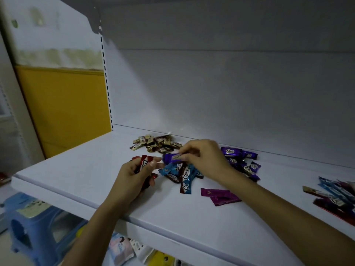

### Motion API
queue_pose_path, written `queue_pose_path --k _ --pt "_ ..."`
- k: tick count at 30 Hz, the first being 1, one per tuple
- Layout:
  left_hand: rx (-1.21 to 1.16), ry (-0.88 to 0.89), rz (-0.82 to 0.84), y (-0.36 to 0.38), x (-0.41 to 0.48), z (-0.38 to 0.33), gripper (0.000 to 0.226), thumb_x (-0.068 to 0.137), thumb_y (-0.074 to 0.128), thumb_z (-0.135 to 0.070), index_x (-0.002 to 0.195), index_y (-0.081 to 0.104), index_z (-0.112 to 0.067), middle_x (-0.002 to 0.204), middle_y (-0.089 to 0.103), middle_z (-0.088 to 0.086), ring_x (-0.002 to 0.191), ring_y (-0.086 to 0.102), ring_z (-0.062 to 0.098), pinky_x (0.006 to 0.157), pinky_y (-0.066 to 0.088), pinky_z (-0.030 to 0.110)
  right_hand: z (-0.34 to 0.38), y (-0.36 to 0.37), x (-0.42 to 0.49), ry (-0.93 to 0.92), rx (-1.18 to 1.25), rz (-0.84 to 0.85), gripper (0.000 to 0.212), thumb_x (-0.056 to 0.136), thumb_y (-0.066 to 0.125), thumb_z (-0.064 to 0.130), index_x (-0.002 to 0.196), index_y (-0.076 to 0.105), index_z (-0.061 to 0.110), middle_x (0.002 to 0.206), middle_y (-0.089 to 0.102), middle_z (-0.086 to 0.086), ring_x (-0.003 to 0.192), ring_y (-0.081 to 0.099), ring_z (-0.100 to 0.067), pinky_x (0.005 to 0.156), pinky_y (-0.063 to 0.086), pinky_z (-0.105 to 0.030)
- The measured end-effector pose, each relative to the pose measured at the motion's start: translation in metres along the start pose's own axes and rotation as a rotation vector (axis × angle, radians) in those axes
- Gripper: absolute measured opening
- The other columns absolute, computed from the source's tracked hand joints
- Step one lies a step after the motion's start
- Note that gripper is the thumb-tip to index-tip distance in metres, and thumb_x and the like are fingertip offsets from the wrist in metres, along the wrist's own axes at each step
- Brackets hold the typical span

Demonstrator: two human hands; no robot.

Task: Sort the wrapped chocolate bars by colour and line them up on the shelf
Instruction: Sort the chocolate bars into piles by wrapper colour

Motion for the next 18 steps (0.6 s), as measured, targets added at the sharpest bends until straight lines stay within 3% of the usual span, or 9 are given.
queue_pose_path --k 2,4,6,12,14,18 --pt "-0.034 -0.001 -0.015 -0.001 0.001 0.001 0.027 0.086 0.054 -0.035 0.106 0.069 -0.022 0.082 0.074 0.001 0.050 0.051 0.007 0.040 0.037 0.015 -0.032 -0.031 0.002 0.029 -0.153 -0.166 0.010 0.085 0.069 0.020 0.093 0.072 0.024 0.080 0.070 0.010 0.070 0.063 -0.006 0.065 0.048 -0.020" --pt "-0.038 -0.008 -0.017 -0.001 0.001 0.002 0.032 0.083 0.054 -0.039 0.106 0.069 -0.023 0.073 0.071 0.000 0.049 0.051 0.005 0.039 0.036 0.015 -0.068 -0.062 -0.006 0.080 -0.396 -0.328 0.011 0.086 0.066 0.016 0.093 0.072 0.019 0.085 0.071 0.003 0.076 0.064 -0.016 0.074 0.046 -0.027" --pt "-0.024 -0.011 -0.023 -0.001 0.001 0.003 0.033 0.081 0.054 -0.043 0.104 0.070 -0.026 0.064 0.065 -0.002 0.048 0.049 0.004 0.039 0.035 0.016 -0.101 -0.081 -0.017 0.136 -0.576 -0.380 0.014 0.085 0.063 0.010 0.094 0.073 0.014 0.093 0.071 -0.003 0.085 0.062 -0.023 0.085 0.039 -0.035" --pt "-0.021 -0.018 -0.034 -0.003 0.002 0.005 0.035 0.076 0.056 -0.050 0.100 0.072 -0.030 0.064 0.055 0.005 0.053 0.045 0.011 0.041 0.033 0.018 -0.139 -0.068 -0.016 0.228 -0.902 -0.095 0.024 0.087 0.052 0.007 0.097 0.071 0.018 0.104 0.066 -0.001 0.091 0.058 -0.018 0.089 0.034 -0.029" --pt "-0.007 -0.008 -0.018 -0.001 0.002 0.004 0.032 0.078 0.057 -0.047 0.099 0.072 -0.029 0.061 0.055 0.002 0.052 0.046 0.010 0.042 0.035 0.017 -0.128 -0.064 -0.011 0.175 -0.915 -0.117 0.028 0.084 0.054 0.004 0.099 0.071 0.020 0.107 0.065 0.002 0.097 0.056 -0.017 0.091 0.030 -0.029" --pt "0.093 0.038 0.040 0.005 0.002 0.004 0.016 0.088 0.061 -0.031 0.101 0.071 -0.028 0.067 0.064 0.001 0.054 0.054 0.004 0.050 0.044 0.013 -0.077 -0.056 -0.008 0.030 -0.674 -0.238 0.026 0.086 0.054 0.002 0.095 0.072 0.019 0.102 0.067 0.003 0.097 0.057 -0.015 0.094 0.030 -0.029"
Point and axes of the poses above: each hand's wrist, its own x-axis towards the middle knuckle, its own y-axis out of the palm, z = x × y, the point moved 7 cm from there along x, towards the middle knuckle
